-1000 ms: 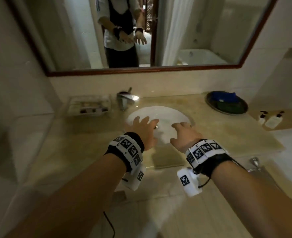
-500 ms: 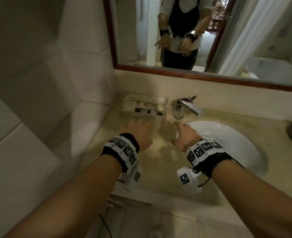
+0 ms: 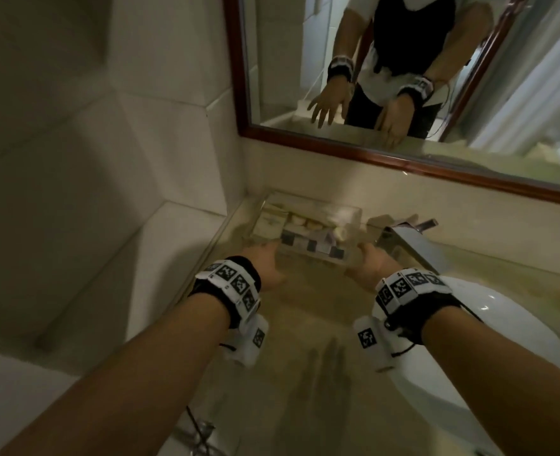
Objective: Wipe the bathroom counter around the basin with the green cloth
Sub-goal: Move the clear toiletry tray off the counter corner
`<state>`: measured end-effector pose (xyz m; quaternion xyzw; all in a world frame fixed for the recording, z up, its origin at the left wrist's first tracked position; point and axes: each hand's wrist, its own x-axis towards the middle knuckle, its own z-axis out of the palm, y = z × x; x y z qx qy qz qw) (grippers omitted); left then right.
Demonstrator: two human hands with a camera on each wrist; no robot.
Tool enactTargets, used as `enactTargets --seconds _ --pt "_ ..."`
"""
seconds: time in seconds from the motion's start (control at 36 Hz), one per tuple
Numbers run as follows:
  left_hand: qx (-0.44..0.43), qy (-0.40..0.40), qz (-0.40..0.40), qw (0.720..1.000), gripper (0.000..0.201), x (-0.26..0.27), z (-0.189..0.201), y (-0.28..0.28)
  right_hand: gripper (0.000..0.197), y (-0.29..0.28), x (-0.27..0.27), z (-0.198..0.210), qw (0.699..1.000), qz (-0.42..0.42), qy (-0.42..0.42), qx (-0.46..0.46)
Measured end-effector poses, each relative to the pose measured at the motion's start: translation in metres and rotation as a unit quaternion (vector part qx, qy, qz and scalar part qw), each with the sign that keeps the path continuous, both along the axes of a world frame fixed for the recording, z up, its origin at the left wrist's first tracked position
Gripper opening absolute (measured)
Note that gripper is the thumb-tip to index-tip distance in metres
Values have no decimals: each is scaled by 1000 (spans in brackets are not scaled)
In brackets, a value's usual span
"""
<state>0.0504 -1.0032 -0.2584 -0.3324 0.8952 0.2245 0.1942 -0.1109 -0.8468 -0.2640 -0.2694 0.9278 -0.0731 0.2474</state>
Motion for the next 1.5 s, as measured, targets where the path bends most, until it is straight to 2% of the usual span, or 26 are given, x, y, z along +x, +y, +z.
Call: enactTargets --seconds 0.08,0.17,0.28,0.33,0.42,0.44,0.53,0.56,0.67,0.69,0.75,0.78,0.81,0.83,0.86,0.89,0.92,0.94,0.97,1.0,1.03,1.14,1.22,1.33,1.42,1.5 --pt "31 -5 23 999 85 -9 -8 -27 37 -17 -16 -5 1000 -14 -11 0" --pt "24 5 40 999 80 -21 -15 -56 29 -34 -29 -8 1000 -3 -18 25" --pt "19 15 52 998 68 -38 -27 -90 56 -50 -44 -18 999 -44 -13 26" --pt "2 24 53 998 55 -47 -34 -105 57 -56 -49 -17 996 -82 -18 41" --pt "-13 22 61 998 68 -58 -46 -122 38 -61 -57 -25 992 -110 -23 57" --pt "-11 27 63 998 73 -62 -51 -128 36 -64 -68 -41 991 -115 -28 58" --pt "20 31 76 996 84 -74 -63 -142 51 -68 -94 -80 989 -122 -33 71" --pt "25 32 83 996 87 -77 -67 -146 45 -71 -99 -85 989 -114 -35 91" --pt "57 24 122 991 101 -92 -84 -155 27 -78 -87 -62 983 -139 -70 93" --pt "65 23 127 989 102 -94 -87 -156 27 -75 -92 -72 980 -153 -84 95" --pt "83 31 136 987 104 -97 -91 -158 41 -68 -115 -101 973 -179 -109 101" --pt "91 37 144 985 104 -98 -95 -160 58 -66 -126 -119 975 -166 -106 106" --pt "99 40 150 983 102 -100 -97 -163 72 -68 -120 -109 975 -170 -110 95" --pt "108 47 151 981 98 -100 -97 -164 76 -69 -121 -110 973 -184 -119 75" --pt "123 53 150 980 93 -101 -98 -166 68 -72 -114 -96 971 -187 -135 63" --pt "137 67 149 977 85 -102 -98 -167 60 -71 -116 -104 969 -195 -139 64" --pt "149 80 154 973 76 -102 -97 -167 67 -73 -110 -94 967 -198 -139 78" --pt "159 95 164 969 68 -102 -98 -167 78 -71 -110 -100 962 -217 -136 98" --pt "166 100 174 966 66 -103 -99 -167 79 -62 -122 -124 958 -229 -140 105" --pt "170 106 183 963 67 -103 -101 -167 72 -55 -139 -151 958 -239 -139 74" --pt "174 105 191 960 70 -103 -99 -165 64 -55 -142 -152 960 -222 -150 78" --pt "180 103 203 957 81 -104 -97 -166 49 -79 -107 -84 964 -208 -159 37" --pt "168 96 203 960 89 -105 -95 -164 48 -82 -103 -80 960 -231 -157 -12" --pt "149 93 207 962 99 -103 -93 -159 46 -80 -101 -80 958 -239 -156 -9" --pt "130 91 203 966 107 -97 -94 -155 42 -81 -94 -72 964 -221 -150 -8" --pt "133 106 220 961 108 -87 -96 -152 47 -78 -88 -70 970 -204 -132 -27"
